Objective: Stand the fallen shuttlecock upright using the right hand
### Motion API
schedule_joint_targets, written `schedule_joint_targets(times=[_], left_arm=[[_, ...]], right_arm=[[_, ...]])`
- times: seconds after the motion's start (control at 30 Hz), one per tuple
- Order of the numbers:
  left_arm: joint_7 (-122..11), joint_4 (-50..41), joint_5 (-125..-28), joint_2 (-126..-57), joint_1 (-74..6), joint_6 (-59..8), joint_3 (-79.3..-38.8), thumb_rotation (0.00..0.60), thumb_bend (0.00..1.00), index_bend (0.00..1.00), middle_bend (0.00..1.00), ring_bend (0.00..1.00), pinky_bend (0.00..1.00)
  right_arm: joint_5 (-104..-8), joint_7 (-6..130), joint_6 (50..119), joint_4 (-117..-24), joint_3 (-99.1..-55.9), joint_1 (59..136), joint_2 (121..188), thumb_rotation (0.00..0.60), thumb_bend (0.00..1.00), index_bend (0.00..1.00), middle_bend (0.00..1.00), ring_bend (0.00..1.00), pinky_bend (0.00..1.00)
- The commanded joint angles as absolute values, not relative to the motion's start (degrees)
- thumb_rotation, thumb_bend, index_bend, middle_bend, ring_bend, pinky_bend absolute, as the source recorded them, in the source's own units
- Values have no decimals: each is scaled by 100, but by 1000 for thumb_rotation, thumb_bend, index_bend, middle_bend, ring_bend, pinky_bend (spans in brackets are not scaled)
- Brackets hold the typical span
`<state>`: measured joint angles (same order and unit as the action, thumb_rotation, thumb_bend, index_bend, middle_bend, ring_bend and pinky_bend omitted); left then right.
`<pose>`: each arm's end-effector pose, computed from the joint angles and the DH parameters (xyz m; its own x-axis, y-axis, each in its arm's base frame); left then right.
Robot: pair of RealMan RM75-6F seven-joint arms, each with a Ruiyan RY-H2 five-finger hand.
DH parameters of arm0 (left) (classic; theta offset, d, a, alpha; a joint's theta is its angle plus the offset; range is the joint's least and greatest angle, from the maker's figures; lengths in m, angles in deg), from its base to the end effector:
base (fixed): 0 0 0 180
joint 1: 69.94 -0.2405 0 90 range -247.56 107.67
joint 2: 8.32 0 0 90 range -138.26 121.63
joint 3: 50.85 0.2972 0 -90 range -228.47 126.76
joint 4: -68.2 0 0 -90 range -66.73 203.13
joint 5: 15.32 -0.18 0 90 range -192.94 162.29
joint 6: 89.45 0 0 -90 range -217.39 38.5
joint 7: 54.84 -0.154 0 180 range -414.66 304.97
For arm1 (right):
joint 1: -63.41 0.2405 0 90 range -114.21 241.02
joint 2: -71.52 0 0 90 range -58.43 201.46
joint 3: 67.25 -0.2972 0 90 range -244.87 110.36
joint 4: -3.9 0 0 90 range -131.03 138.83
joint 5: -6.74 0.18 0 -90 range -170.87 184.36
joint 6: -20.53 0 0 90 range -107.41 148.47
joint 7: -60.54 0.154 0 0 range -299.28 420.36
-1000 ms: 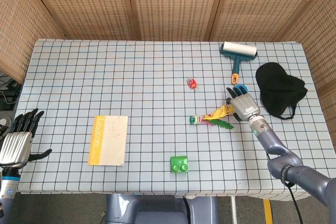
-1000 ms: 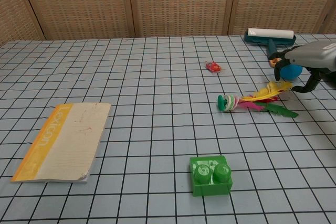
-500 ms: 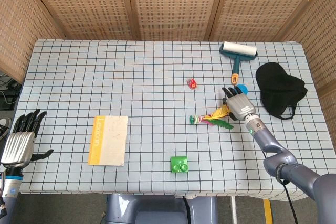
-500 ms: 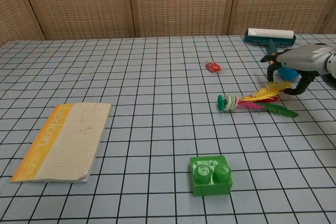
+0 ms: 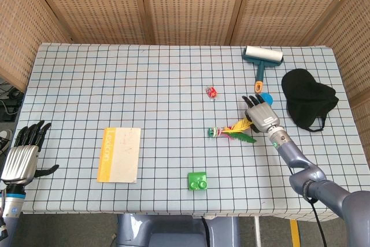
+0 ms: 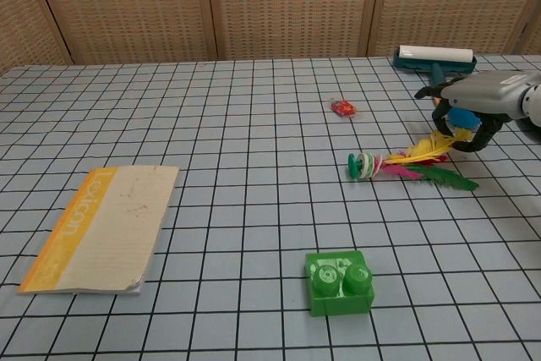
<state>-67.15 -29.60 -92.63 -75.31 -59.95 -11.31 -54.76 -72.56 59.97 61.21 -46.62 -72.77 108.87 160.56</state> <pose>-0.3235 0.2208 0.1708 0.4388 0.1015 0.8928 0.8963 0.0215 -0.4430 -0.2684 -0.4425 0.0422 0.7172 -0.2508 0.6502 -0.6922 -0.3640 0.6231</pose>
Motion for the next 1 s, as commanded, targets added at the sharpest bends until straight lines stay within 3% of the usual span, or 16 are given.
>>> schedule_joint_targets(times=[0.03, 0.3, 0.57, 0.8, 1.0], left_arm=[[-6698, -2970, -9273, -7520, -5997, -1132, -5466, 600, 0, 0, 0, 0, 0], [-6575, -3015, -9377, -7456, -6009, -1112, -5426, 600, 0, 0, 0, 0, 0], [-6344, -3030, -9530, -7356, -6045, -1075, -5365, 600, 0, 0, 0, 0, 0], [-6162, -3001, -9547, -7281, -6048, -1111, -5356, 600, 0, 0, 0, 0, 0], [-6048, -2992, -9607, -7245, -6054, -1098, -5344, 600, 0, 0, 0, 0, 0]], right_arm=[[-7326, 5983, 6343, -4886, -7293, 10847, 15917, 600, 635, 761, 0, 0, 0], [-7496, 5498, 7108, -6182, -7473, 10761, 15129, 600, 638, 776, 0, 0, 0], [-7232, 4417, 7377, -7637, -7740, 10758, 14373, 600, 640, 788, 0, 0, 0], [-6894, 3538, 7440, -8388, -7844, 10823, 14206, 600, 641, 793, 0, 0, 0], [-6623, 3142, 7381, -8402, -7807, 10898, 14399, 600, 641, 793, 0, 0, 0]])
